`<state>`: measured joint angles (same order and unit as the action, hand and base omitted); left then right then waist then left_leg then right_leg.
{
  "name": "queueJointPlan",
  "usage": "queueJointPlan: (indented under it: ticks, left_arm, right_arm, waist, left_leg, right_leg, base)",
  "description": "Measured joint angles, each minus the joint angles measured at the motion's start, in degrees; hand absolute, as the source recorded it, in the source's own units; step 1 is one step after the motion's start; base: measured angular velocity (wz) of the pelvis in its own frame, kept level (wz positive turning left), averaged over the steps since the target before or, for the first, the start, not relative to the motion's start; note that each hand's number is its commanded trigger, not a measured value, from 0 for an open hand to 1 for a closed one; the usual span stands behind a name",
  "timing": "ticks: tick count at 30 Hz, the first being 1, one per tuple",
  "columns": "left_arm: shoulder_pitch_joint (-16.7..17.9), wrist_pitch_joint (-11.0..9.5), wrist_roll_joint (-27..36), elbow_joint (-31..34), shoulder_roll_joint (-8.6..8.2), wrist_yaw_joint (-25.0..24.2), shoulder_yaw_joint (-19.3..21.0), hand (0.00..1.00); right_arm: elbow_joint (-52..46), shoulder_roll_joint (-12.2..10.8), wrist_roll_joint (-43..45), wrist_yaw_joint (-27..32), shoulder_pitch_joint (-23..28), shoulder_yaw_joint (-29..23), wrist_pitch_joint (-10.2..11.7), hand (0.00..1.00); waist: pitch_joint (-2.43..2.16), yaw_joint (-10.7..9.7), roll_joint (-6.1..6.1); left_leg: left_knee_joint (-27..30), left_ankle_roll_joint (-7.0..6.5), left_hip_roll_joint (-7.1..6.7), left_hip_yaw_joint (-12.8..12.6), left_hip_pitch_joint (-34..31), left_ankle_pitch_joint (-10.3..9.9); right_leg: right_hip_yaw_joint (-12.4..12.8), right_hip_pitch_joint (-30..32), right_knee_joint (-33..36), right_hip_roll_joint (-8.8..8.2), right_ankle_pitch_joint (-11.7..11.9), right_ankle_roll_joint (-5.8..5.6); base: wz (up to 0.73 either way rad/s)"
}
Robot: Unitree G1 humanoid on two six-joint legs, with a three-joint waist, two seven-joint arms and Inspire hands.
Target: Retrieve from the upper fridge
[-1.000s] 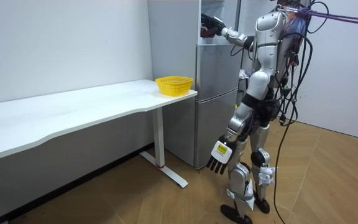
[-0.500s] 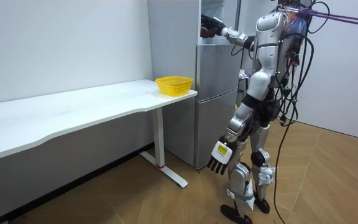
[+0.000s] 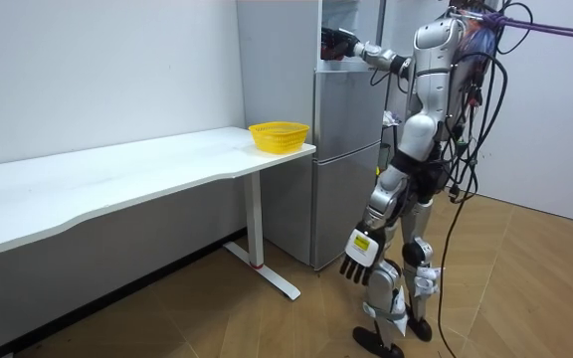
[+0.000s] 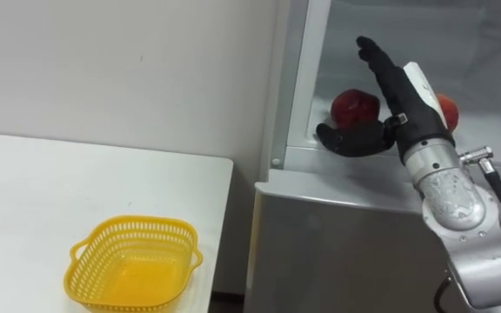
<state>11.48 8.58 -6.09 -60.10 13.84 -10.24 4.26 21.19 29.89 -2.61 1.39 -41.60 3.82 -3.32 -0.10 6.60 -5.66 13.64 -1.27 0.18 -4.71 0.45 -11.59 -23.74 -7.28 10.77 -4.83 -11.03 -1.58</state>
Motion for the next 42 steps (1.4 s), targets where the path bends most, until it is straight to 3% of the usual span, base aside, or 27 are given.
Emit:
queueJointPlan:
  ticks: [3,14,23,31,39,41,42]
  left_arm:
    - [0.0,1.2,-0.9,0.0,0.0,0.0,0.0,0.0]
    - [0.0,2.9,-1.2,1.2,0.12,-0.1,0.0,0.0]
    - [-0.1,4.0,-2.4,1.2,0.27,-0.5,0.1,0.0]
    - [-0.1,5.3,-2.5,1.2,0.46,-0.5,0.1,0.0]
    - [-0.3,6.2,-2.4,1.2,0.45,-0.4,0.1,0.0]
    - [-0.3,6.4,-2.4,1.2,0.45,-0.4,0.1,0.0]
    - [-0.3,6.4,-2.4,1.2,0.45,-0.4,0.1,0.0]
  right_arm:
    - [2.4,0.0,-1.1,-0.9,-1.4,0.0,-1.2,0.0]
    - [4.6,0.0,-4.1,-3.5,-3.5,0.0,-4.2,0.0]
    - [8.1,0.2,-5.8,-6.3,-5.4,-0.1,-4.4,0.0]
    - [8.1,1.1,-6.6,-10.0,-5.4,-0.6,-6.7,0.0]
    - [10.1,1.7,-7.4,-13.0,-5.4,-0.7,-6.8,0.0]
    - [10.9,1.7,-7.6,-13.3,-5.7,-0.7,-6.8,0.63]
    - [12.5,1.7,-8.3,-13.8,-6.5,-0.7,-6.8,1.0]
  waist:
    - [-0.37,0.0,0.17]
    - [-0.55,-0.1,-0.08]
    - [-0.36,-0.1,-0.45]
    - [-0.44,-0.2,-1.43]
    - [-0.46,-0.1,-1.6]
    - [-0.44,0.0,-1.58]
    - [-0.39,-0.1,-1.51]
  left_leg:
    - [0.0,0.0,0.0,0.0,0.0,0.0]
    - [0.1,-0.04,0.01,0.1,0.0,0.1]
    - [0.0,0.03,0.02,0.1,0.1,0.1]
    - [0.0,0.06,0.05,0.2,-0.1,0.1]
    - [0.4,0.04,0.12,0.2,-0.1,0.1]
    - [0.5,0.03,0.14,0.2,-0.1,0.1]
    - [0.6,0.01,0.18,0.2,-0.1,0.1]
  right_leg:
    - [0.0,0.0,0.0,0.0,0.0,0.01]
    - [0.0,-0.1,0.1,-0.03,0.0,0.03]
    - [0.1,-0.1,0.1,0.05,0.0,0.06]
    - [0.0,0.0,0.1,0.07,0.1,0.08]
    - [-0.2,-0.1,0.1,0.03,0.1,0.11]
    - [-0.2,-0.2,0.1,0.03,0.1,0.13]
    - [-0.1,-0.2,0.1,0.04,0.1,0.15]
  base:
    - [0.0]
    - [0.0]
    - [0.0]
    - [0.0]
    - [0.0]
    - [0.0]
    - [0.0]
